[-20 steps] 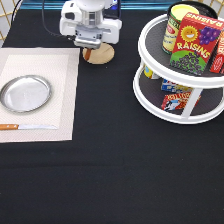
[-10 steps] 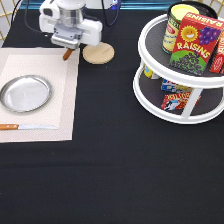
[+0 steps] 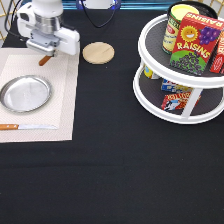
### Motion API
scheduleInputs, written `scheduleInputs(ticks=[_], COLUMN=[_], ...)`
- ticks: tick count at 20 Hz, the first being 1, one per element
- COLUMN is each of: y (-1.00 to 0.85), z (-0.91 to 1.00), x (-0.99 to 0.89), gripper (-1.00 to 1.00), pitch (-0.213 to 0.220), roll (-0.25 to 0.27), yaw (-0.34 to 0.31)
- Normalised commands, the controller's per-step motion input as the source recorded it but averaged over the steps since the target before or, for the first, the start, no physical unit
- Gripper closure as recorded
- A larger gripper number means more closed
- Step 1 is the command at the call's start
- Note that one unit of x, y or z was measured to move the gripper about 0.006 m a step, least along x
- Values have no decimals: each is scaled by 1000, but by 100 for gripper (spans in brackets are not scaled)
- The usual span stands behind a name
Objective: Arrange plate and fork
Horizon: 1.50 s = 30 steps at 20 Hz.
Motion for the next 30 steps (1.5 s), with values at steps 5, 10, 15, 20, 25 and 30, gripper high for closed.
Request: scheduleInputs(ticks=[5,10,15,20,25,30], y=[-345,-158,0,-1,-99,-181], z=[0,-10,-103,-130,-85,55], x=[50,2,0,0,5,59], gripper=[100,100,100,100,100,100], pitch=[-44,-69,-92,-111,-109,-95], roll=[15,12,42,23,28,70], yaw=[-225,-290,-336,-336,-294,-232])
